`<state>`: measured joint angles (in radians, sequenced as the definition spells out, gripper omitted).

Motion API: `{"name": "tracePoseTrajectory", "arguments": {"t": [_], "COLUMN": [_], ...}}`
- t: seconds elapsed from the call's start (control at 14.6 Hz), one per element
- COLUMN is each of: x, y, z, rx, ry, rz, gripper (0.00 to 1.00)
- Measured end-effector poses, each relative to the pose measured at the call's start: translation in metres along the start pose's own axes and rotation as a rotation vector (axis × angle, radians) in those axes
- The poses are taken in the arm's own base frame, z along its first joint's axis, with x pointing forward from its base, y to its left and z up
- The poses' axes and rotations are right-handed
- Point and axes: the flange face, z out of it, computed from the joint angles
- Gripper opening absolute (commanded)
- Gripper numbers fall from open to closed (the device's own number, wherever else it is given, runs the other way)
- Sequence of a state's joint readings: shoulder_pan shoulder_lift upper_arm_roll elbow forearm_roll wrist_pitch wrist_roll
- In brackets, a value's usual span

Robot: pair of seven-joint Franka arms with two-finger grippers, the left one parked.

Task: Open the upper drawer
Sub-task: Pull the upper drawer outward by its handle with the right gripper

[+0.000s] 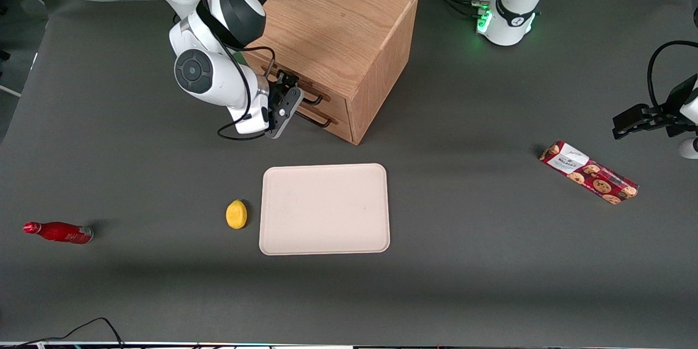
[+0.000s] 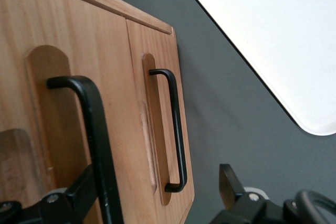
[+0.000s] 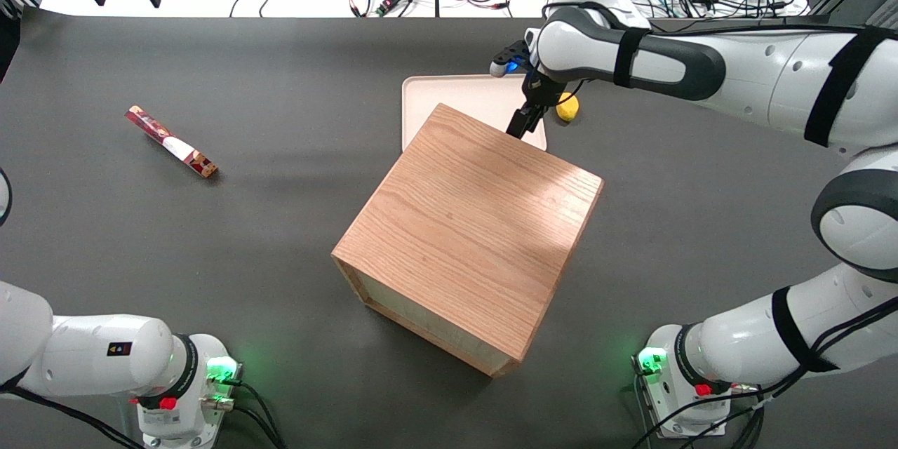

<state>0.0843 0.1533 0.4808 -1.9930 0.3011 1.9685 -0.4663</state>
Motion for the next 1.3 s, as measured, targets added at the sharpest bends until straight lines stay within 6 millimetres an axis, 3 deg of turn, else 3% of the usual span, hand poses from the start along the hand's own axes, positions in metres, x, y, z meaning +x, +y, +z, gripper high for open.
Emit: {"name": "tracePoseTrajectory", "arguments": {"t": [0.48, 0.89, 1.3], "x": [0.001, 0.017, 0.02], "y": [0.011, 0.062, 0.118], "z": [-0.001, -0.026, -0.049], "rx": [-0.021, -0.073, -0.133], "ry": [0.011, 0.055, 0.08], "rz": [-0.004, 0.014, -0.005], "gripper": [1.0, 1.0, 1.0]}}
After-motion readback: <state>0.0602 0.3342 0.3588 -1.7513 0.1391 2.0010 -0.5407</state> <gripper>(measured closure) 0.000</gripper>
